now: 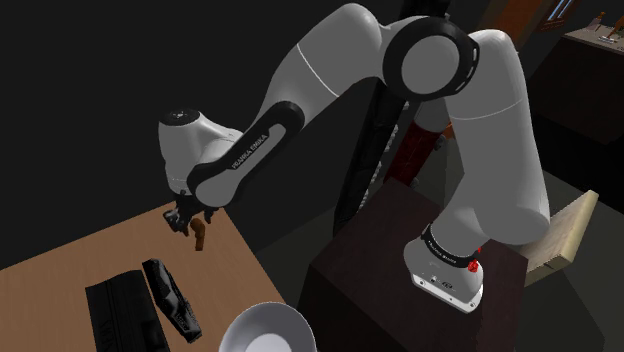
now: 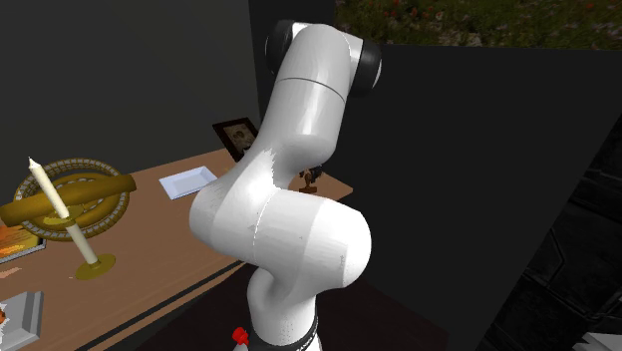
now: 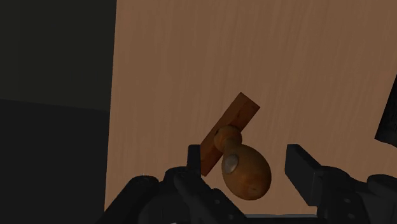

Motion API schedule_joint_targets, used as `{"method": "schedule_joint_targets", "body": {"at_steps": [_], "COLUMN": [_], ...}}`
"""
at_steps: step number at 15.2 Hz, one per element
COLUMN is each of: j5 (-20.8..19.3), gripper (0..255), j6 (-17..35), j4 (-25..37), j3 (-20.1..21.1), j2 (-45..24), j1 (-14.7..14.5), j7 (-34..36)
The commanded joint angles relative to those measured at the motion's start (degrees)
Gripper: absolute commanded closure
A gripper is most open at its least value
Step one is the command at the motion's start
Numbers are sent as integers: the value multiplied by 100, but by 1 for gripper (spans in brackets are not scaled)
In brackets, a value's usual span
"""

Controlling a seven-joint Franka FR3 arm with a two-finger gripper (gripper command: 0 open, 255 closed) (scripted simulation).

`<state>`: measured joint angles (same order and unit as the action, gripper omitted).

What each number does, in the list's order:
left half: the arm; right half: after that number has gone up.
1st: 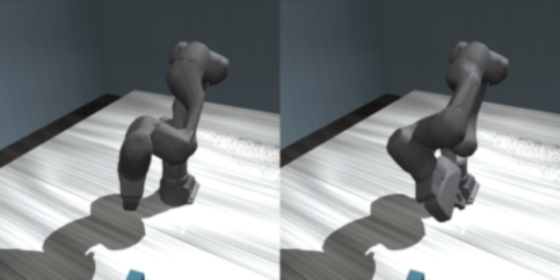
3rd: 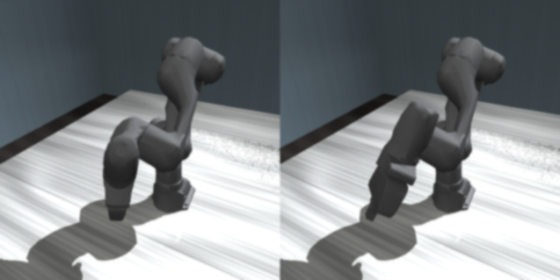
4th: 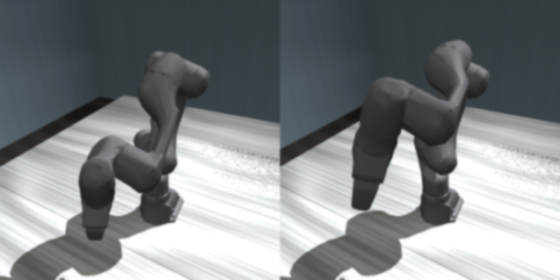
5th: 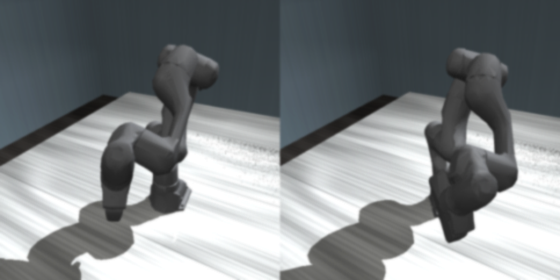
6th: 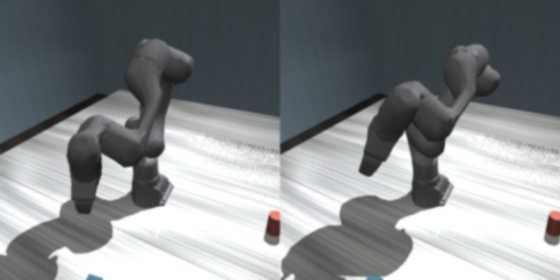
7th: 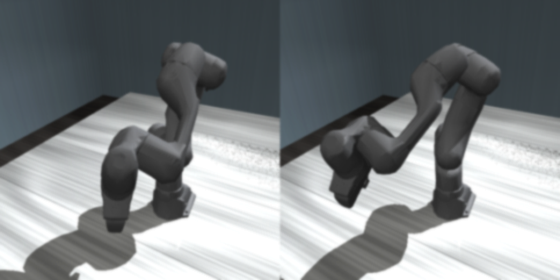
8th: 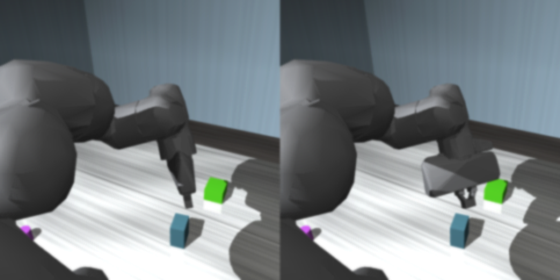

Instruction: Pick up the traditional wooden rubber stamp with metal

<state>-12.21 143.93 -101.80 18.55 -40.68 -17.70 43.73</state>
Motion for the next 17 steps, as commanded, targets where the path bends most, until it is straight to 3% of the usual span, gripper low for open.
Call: {"method": "schedule_joint_targets", "body": {"at_steps": [1, 9, 17], "j5": [-4, -3, 141], "gripper": [255, 255, 255], "j6": [10, 11, -374], "j4": [4, 0, -67], "j3": [-4, -3, 142], "j2": [-12, -8, 446], "j1": [-1, -3, 107], "j7": [-1, 2, -60]}}
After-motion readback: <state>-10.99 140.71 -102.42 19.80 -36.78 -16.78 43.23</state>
